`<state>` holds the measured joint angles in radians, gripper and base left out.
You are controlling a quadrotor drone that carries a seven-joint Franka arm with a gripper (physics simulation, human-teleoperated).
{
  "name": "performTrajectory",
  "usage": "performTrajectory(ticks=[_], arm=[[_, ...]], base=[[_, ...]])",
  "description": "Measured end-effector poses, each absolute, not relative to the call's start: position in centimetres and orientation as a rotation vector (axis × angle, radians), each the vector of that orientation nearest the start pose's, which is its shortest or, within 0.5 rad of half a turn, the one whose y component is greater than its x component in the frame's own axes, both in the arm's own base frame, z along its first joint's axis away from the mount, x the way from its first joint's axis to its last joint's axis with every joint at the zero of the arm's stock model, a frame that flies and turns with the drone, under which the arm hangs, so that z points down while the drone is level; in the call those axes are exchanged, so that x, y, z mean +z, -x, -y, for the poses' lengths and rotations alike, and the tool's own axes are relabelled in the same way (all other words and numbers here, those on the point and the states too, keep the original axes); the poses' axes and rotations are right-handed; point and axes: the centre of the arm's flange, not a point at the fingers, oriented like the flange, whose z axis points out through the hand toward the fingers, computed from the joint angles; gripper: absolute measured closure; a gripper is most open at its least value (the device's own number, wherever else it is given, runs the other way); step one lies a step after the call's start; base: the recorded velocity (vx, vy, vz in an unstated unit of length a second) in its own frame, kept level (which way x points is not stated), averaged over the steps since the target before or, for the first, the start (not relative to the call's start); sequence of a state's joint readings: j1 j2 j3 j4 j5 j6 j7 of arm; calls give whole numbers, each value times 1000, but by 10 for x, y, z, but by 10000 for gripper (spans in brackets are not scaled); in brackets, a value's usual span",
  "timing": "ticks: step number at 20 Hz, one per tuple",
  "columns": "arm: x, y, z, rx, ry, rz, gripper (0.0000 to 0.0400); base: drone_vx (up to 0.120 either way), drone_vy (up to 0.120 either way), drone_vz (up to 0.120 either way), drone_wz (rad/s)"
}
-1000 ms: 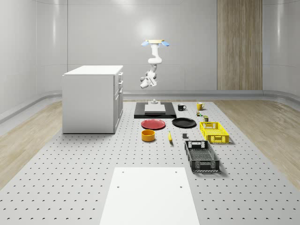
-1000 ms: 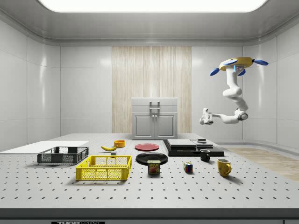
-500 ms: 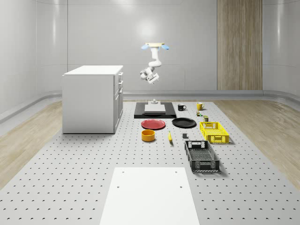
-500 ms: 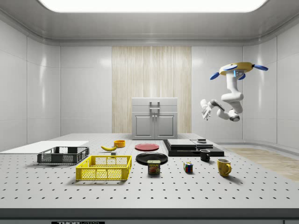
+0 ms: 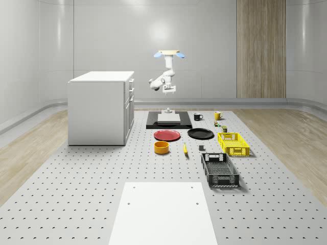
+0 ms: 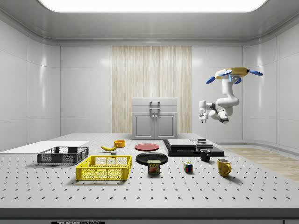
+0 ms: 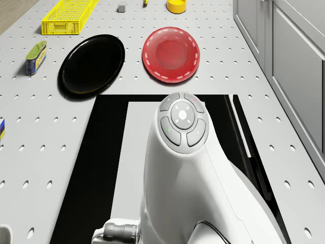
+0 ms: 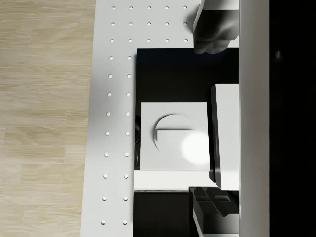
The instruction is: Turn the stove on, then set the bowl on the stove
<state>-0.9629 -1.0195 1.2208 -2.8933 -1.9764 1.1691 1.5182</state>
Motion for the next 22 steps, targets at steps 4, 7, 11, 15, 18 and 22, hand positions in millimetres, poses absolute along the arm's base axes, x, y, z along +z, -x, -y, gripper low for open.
performTrajectory(ticks=[4, 7, 11, 15, 18, 22], arm=[[491, -307, -4, 785, -36, 19, 0], [491, -307, -2, 784, -21, 12, 0], [491, -307, -1, 784, -11, 7, 0], [491, -307, 0, 784, -5, 4, 0], [491, -307, 0, 784, -3, 3, 0], [491, -307, 0, 784, -2, 3, 0]], base=[[120, 0, -120, 0], [120, 0, -120, 0], [0, 0, -120, 0], [0, 0, -120, 0], [0, 0, -120, 0], [0, -40, -120, 0]])
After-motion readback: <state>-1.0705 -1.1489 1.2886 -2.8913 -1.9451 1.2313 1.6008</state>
